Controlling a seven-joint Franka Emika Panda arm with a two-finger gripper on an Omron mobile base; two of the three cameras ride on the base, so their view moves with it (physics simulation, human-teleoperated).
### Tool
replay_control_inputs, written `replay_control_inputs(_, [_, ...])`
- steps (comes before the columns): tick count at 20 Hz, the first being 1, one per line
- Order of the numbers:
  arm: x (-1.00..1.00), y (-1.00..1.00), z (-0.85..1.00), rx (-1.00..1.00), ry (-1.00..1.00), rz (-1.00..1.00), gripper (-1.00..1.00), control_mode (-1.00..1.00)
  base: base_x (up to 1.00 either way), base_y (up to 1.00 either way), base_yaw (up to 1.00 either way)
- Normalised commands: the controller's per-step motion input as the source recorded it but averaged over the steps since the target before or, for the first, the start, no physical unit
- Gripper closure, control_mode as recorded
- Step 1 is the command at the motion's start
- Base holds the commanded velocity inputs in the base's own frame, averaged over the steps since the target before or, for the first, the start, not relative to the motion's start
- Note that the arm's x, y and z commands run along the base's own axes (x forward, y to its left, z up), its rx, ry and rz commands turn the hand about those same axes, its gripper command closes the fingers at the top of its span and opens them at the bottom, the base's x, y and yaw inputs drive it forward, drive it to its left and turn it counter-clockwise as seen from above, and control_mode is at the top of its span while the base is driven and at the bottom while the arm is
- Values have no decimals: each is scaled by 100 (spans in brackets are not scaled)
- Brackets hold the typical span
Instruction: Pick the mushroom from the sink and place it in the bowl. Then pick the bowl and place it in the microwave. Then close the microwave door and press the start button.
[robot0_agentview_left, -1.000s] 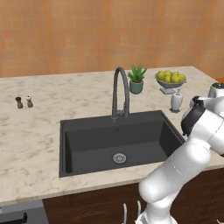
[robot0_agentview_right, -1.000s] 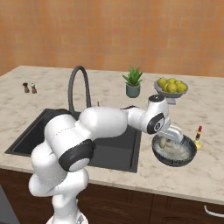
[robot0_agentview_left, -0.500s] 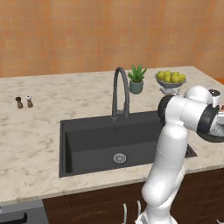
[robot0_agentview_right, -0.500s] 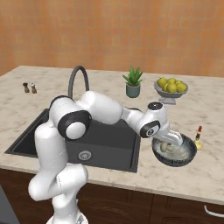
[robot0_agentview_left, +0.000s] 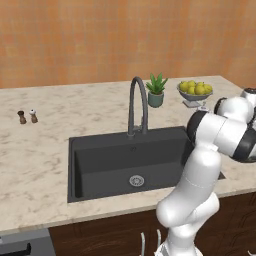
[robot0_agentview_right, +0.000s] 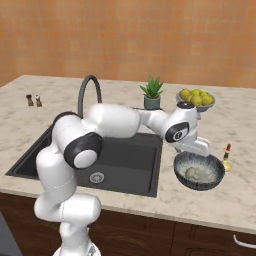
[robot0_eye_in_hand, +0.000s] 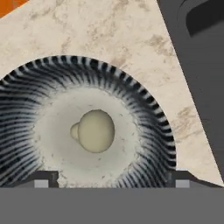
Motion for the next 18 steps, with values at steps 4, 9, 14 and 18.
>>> replay_control_inputs(4, [-3,100,-35,-3,29,30,-100,-100,0,0,0])
replay_control_inputs(9, [0,21,-75,-2,24,19,-100,-100,0,0,0])
replay_control_inputs(14, [3,-43,-6,0,2,10,-100,-100,0,0,0])
replay_control_inputs(18, [3,-41,-13,0,0,14,-100,-100,0,0,0])
